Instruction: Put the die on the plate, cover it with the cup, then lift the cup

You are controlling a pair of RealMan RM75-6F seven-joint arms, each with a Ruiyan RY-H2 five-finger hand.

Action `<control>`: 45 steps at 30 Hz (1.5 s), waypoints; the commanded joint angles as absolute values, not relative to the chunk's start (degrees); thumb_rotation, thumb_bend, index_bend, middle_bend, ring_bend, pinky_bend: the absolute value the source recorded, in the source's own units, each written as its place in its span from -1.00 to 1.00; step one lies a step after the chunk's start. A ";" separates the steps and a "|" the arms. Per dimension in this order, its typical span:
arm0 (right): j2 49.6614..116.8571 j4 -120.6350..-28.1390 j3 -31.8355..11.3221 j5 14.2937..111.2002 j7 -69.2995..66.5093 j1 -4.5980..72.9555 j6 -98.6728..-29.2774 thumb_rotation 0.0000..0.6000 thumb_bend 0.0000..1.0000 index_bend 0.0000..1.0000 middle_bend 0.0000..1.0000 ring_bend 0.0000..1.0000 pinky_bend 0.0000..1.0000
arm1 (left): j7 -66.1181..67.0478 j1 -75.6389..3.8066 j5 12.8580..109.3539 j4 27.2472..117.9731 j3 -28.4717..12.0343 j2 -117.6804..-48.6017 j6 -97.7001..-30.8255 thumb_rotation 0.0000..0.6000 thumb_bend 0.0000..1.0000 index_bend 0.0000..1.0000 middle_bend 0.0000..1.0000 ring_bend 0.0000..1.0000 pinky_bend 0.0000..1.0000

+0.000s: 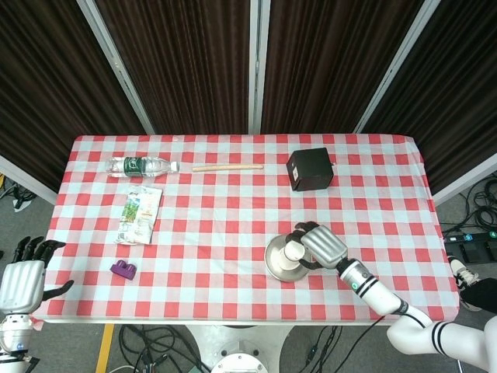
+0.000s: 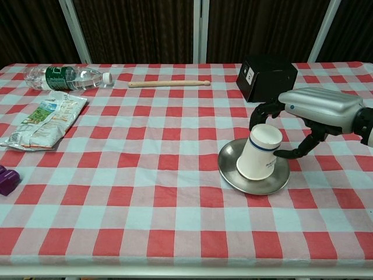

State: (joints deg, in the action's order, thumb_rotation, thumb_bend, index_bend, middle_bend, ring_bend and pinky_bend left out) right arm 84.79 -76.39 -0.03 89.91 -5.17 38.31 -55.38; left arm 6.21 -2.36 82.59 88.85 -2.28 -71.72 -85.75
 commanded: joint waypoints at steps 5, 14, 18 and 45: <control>85.09 -76.96 1.78 93.26 -6.63 38.53 -56.70 1.00 -0.45 -0.03 -0.20 -0.61 -0.49 | 6.03 -2.03 82.27 88.85 -2.16 -71.77 -85.83 1.00 -0.86 -0.48 -0.53 -0.75 -0.82; 86.86 -73.06 -0.17 91.03 -6.85 38.82 -56.65 1.00 -0.45 -0.02 -0.20 -0.58 -0.49 | 5.99 -1.98 82.71 88.66 -2.17 -71.82 -86.19 1.00 -0.86 -0.48 -0.53 -0.75 -0.82; 86.97 -73.26 0.77 92.38 -7.49 38.86 -57.11 1.00 -0.45 -0.01 -0.20 -0.58 -0.49 | 5.99 -1.79 82.52 88.64 -2.07 -71.85 -86.17 1.00 -0.86 -0.48 -0.53 -0.75 -0.82; 87.15 -71.80 1.43 93.03 -9.29 39.02 -57.88 1.00 -0.45 -0.02 -0.21 -0.58 -0.49 | 6.08 -1.96 82.52 88.54 -2.24 -71.95 -85.89 1.00 -0.86 -0.48 -0.53 -0.75 -0.82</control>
State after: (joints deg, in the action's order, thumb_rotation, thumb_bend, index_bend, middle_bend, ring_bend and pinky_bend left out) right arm 86.74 -72.54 2.13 93.78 -9.10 38.83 -58.33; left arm 6.07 -1.95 82.51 88.55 -2.24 -71.95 -85.89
